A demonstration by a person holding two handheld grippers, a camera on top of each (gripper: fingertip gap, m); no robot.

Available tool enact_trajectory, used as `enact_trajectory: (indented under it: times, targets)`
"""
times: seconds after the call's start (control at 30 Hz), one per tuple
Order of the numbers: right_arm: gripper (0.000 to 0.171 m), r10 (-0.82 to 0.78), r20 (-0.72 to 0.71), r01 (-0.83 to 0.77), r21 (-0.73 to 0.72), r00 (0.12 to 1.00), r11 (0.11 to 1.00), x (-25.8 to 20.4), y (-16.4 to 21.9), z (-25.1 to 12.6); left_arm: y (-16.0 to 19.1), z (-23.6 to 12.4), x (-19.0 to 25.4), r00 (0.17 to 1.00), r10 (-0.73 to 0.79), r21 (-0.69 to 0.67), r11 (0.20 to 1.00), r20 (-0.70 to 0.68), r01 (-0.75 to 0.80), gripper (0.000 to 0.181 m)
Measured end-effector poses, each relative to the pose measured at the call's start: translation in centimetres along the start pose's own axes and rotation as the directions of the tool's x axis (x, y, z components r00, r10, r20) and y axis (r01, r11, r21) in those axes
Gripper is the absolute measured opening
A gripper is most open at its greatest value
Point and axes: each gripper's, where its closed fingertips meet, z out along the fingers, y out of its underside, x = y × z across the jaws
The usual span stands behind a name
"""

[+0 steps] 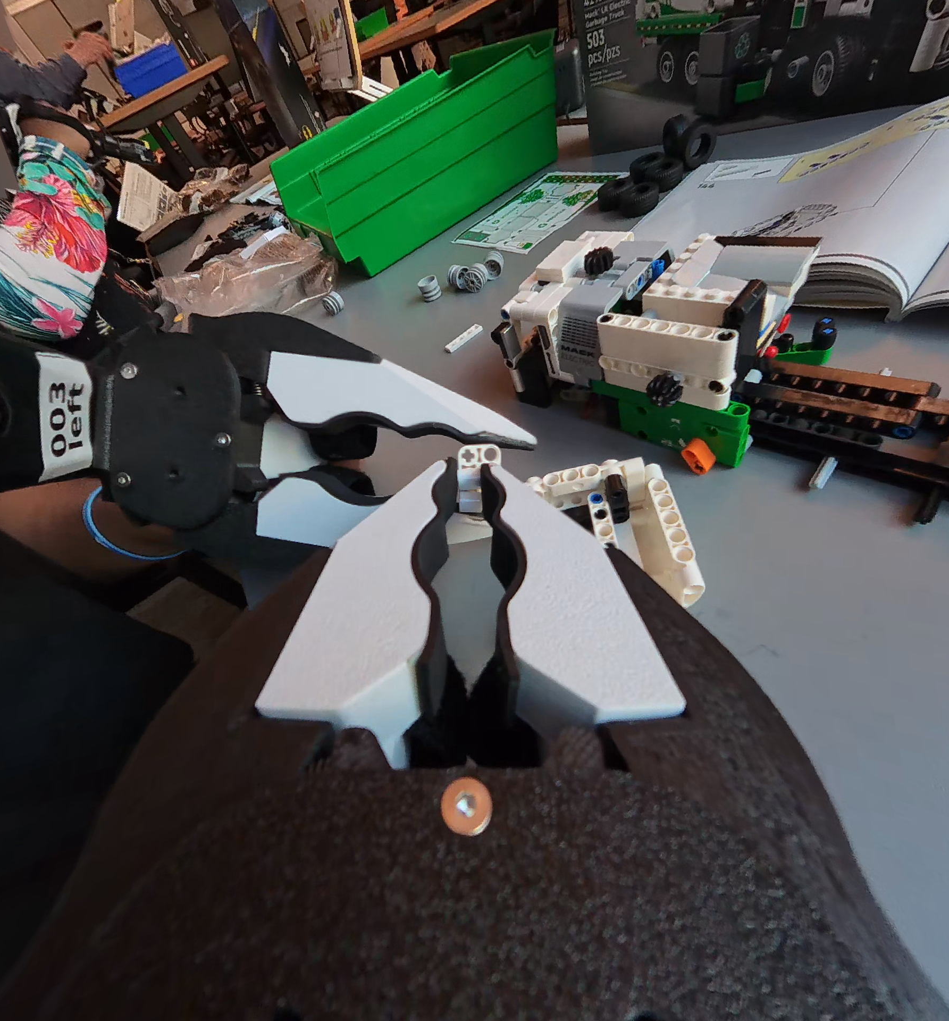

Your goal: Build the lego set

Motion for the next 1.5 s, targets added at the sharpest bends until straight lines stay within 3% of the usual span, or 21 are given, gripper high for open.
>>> enact_trajectory:
  times: [0.53, 0.9, 1.27, 1.33, 1.4, 1.5]
  targets:
    - [0.007, 0.1, 0.07, -0.104, 0.056, 0.992, 0.993, -0.8, -1.0, -0.4, -1.4, -1.1, -0.8, 0.995, 0.056, 0.067, 0.996, 0.078, -0.061, 0.024]
    - [0.006, 0.114, -0.014, -0.115, -0.036, 0.993, 0.993, 0.2, 0.7, 0.3, -0.4, -0.4, 0.4, 0.999, 0.046, 0.034, 0.998, -0.023, -0.045, 0.025]
    - [0.006, 0.222, 0.127, -0.213, -0.082, 0.967, 0.974, -1.1, 0.7, -0.2, -0.6, -1.6, 0.6, 0.997, 0.061, 0.078, 0.995, -0.04, -0.058, 0.025]
    - [0.006, 0.265, 0.109, -0.266, -0.007, 0.958, 0.964, 0.5, -0.7, -1.8, 3.6, -1.5, -1.4, 0.998, 0.067, -0.111, 0.992, 0.018, -0.065, 0.025]
    - [0.006, 0.265, 0.037, -0.267, 0.048, 0.963, 0.962, 3.4, -2.3, -5.2, 3.3, -3.0, -2.4, 0.994, -0.107, -0.003, 0.994, -0.034, 0.107, 0.025]
    - [0.007, 0.153, -0.079, -0.164, -0.173, 0.985, 0.971, 5.6, -0.6, -6.2, 5.0, -2.2, -1.8, 0.986, -0.144, -0.112, 0.985, -0.084, 0.134, 0.025]
